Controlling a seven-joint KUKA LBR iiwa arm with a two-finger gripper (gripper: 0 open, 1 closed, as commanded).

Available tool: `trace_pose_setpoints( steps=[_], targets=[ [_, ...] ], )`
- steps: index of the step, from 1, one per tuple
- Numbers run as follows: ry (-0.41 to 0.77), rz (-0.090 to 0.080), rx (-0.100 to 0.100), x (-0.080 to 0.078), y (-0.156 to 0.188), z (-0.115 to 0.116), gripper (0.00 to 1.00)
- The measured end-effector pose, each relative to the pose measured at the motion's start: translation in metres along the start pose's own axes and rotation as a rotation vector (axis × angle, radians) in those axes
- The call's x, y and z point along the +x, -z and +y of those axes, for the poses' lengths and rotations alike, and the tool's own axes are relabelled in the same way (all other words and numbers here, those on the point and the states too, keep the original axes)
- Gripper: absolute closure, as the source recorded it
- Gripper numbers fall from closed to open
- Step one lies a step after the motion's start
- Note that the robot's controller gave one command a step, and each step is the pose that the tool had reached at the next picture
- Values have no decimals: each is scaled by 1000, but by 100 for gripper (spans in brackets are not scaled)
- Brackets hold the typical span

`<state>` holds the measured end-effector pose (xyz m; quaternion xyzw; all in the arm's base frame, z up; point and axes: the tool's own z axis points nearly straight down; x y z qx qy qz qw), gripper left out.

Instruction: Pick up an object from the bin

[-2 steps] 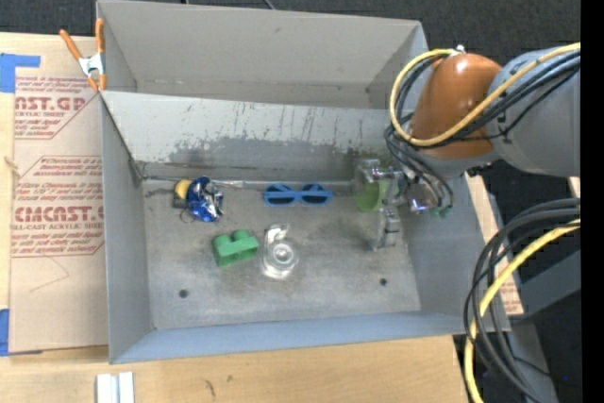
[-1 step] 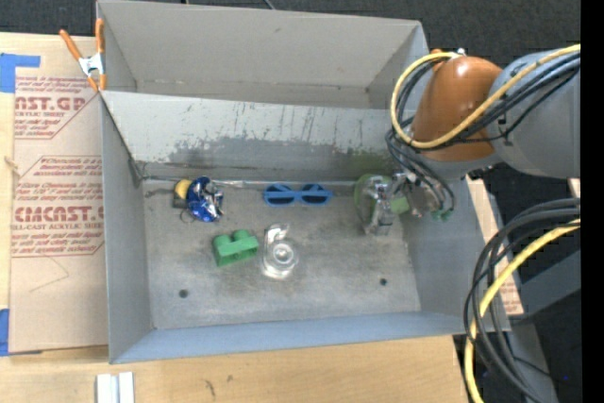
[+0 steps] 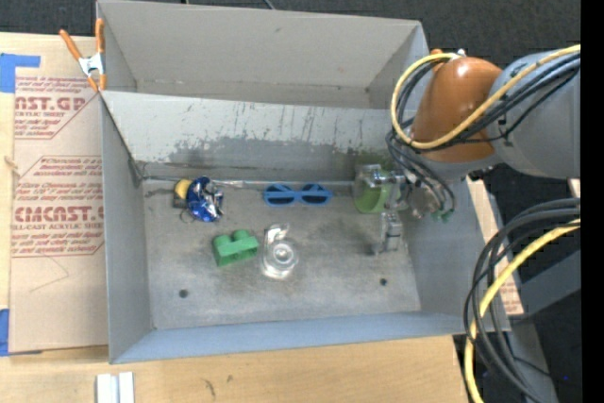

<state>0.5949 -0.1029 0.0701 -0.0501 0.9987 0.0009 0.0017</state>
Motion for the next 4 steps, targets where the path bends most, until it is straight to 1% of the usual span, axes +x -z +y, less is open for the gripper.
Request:
trace_pose_setpoints(
  steps=[1,2,3,4],
  targets=[
    [38,-3,-3,0,2,-10,0],
    [37,-5,-2,0,2,-11,100],
    [61,-7,-5,28,3,-27,100],
    [105,-6,6,66,190,-21,100]
  ],
)
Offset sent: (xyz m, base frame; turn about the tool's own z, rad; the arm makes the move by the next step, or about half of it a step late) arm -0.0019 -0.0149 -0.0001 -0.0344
